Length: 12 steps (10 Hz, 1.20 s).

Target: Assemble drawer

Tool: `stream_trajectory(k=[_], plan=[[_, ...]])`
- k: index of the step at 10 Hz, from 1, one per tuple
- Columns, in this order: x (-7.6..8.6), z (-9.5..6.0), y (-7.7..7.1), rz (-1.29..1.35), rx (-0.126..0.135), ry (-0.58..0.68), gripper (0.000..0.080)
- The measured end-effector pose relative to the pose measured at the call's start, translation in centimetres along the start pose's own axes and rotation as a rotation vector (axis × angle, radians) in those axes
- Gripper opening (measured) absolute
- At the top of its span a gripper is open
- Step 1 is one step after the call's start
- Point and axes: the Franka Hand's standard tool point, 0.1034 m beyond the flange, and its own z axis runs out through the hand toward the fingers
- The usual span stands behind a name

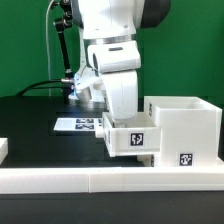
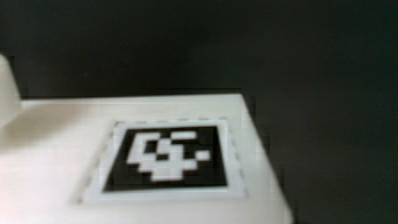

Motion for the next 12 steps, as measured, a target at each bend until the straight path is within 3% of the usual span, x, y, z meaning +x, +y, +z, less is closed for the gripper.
stream_trajectory(k=[12], plan=[[-0.07, 0.1, 0.09, 0.01, -0.001, -0.012, 0.0041]])
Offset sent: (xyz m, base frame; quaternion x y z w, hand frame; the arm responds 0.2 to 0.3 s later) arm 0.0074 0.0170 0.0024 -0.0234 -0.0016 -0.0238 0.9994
